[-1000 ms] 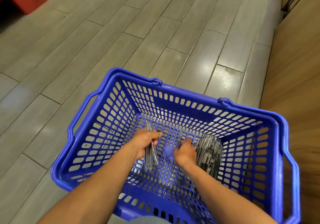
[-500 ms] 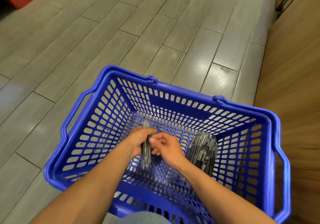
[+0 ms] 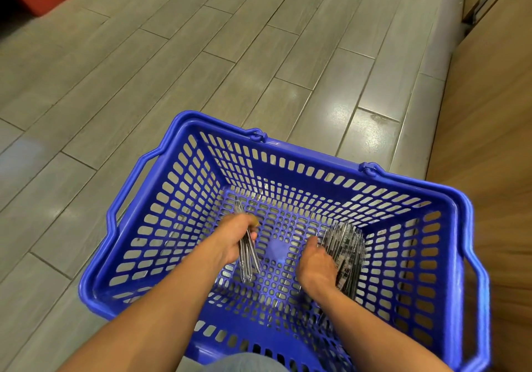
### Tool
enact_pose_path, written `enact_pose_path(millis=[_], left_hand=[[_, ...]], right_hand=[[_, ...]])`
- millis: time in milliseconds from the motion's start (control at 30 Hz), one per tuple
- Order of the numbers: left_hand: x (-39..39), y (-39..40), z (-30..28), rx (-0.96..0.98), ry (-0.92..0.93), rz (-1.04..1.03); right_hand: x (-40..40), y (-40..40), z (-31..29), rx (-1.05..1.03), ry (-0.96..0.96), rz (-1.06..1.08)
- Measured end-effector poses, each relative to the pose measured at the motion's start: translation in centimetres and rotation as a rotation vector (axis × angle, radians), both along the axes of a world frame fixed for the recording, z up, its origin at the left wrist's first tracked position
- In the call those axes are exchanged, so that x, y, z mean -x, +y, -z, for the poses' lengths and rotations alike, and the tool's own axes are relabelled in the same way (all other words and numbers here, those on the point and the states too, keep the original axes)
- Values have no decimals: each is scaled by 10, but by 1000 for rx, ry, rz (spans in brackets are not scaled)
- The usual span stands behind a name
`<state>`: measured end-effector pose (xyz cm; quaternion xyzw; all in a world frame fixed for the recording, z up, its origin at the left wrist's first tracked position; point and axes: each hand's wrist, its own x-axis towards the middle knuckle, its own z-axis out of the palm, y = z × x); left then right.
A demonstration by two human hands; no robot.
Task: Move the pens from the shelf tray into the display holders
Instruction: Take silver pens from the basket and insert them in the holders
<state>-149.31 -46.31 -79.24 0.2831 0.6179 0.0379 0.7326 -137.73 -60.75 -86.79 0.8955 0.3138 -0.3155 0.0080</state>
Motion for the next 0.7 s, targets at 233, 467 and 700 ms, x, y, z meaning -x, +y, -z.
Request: enact_pose_path(millis=[233, 467, 700], left_hand=[[-1, -1, 4, -39, 44, 60], [-2, -2, -1, 28, -74, 91], [-1, -1, -2, -2, -51, 96]], right_hand=[[1, 30, -34, -482, 645, 587], [29, 43, -60, -732, 1055, 503], [-18, 11, -27, -421, 175, 597]])
